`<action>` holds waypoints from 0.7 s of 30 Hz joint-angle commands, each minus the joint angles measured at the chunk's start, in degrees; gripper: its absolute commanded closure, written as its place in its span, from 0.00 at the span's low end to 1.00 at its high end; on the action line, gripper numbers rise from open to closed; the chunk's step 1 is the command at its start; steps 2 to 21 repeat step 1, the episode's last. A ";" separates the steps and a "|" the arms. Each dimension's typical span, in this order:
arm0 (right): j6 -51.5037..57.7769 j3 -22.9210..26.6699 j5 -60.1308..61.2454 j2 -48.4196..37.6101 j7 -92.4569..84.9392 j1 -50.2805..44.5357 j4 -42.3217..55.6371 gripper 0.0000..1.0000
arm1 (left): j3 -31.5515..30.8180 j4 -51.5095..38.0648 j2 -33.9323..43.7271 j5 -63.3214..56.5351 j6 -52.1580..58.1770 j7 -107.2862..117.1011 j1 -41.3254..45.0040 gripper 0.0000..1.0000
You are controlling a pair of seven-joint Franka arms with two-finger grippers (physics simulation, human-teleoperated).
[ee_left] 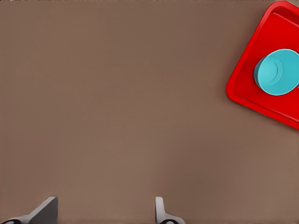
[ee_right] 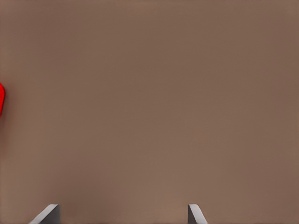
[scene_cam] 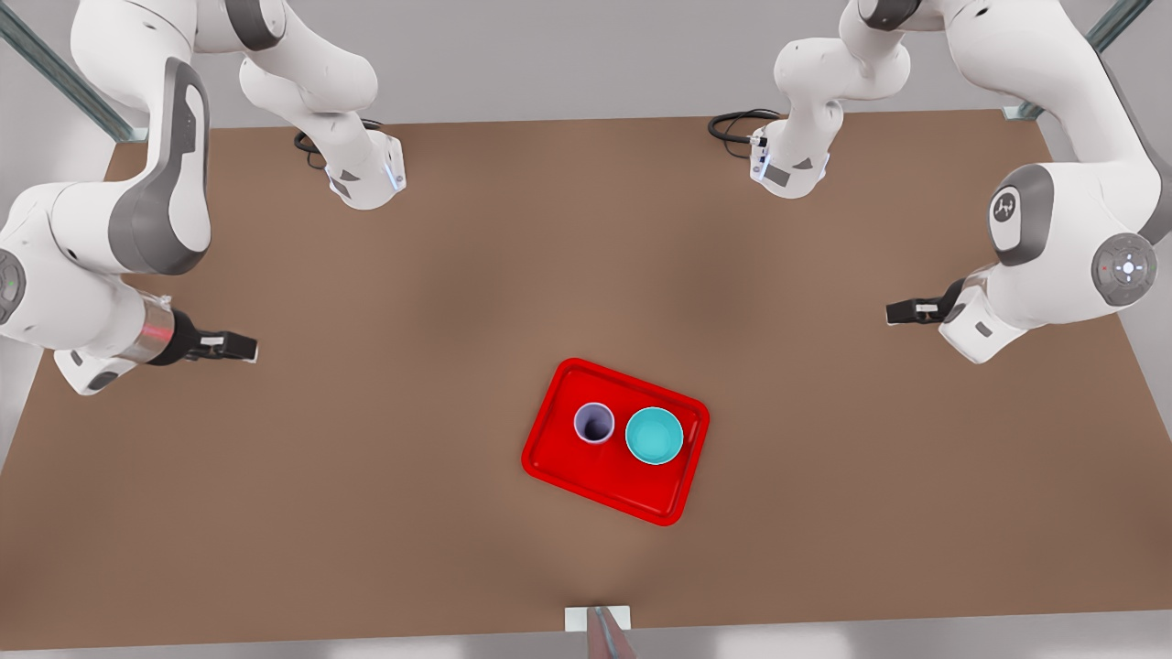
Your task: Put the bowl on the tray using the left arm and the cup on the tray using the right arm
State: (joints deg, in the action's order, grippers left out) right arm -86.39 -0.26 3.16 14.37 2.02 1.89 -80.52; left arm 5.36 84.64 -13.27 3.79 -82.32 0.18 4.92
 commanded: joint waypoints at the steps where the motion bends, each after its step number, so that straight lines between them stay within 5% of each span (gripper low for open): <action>1: 0.00 0.00 0.00 -0.04 0.00 -0.05 0.01 0.00 | 0.00 0.00 0.00 -0.01 -0.03 0.00 0.00 0.00; 21: 0.00 0.00 0.00 -0.04 0.00 -0.05 0.01 0.00 | 0.00 0.00 0.00 -0.01 -0.03 0.00 0.00 0.00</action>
